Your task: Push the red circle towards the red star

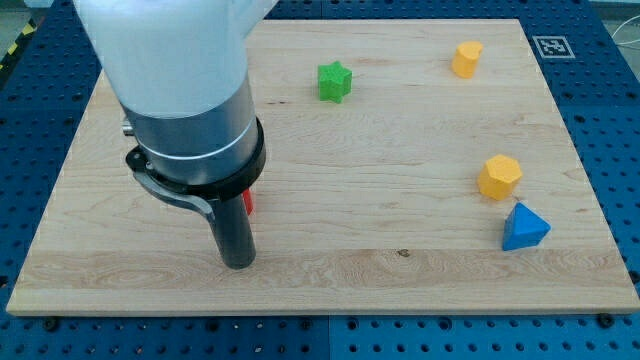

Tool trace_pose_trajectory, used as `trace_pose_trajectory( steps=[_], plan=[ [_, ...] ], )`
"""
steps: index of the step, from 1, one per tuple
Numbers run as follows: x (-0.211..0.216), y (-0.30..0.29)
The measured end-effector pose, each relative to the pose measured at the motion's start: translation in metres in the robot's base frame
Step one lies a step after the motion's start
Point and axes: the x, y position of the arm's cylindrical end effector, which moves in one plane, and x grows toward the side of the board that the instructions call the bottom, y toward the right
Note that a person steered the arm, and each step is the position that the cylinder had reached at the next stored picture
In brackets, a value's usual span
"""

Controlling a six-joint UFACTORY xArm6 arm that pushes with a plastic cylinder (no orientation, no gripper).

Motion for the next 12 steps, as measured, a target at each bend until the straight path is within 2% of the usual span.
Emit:
trace_pose_trajectory(
  steps=[2, 4, 5, 6, 8, 9, 10, 11, 12],
  plan=[
    [-0.044, 0.035],
    [-0.016, -0.014],
    [-0.023, -0.026],
    [-0.041, -0.031],
    [-0.094, 0.024],
    [-0.117, 0.026],
    [-0.09, 0.018],
    [-0.09, -0.019],
    [-0.116, -0.03]
  ],
)
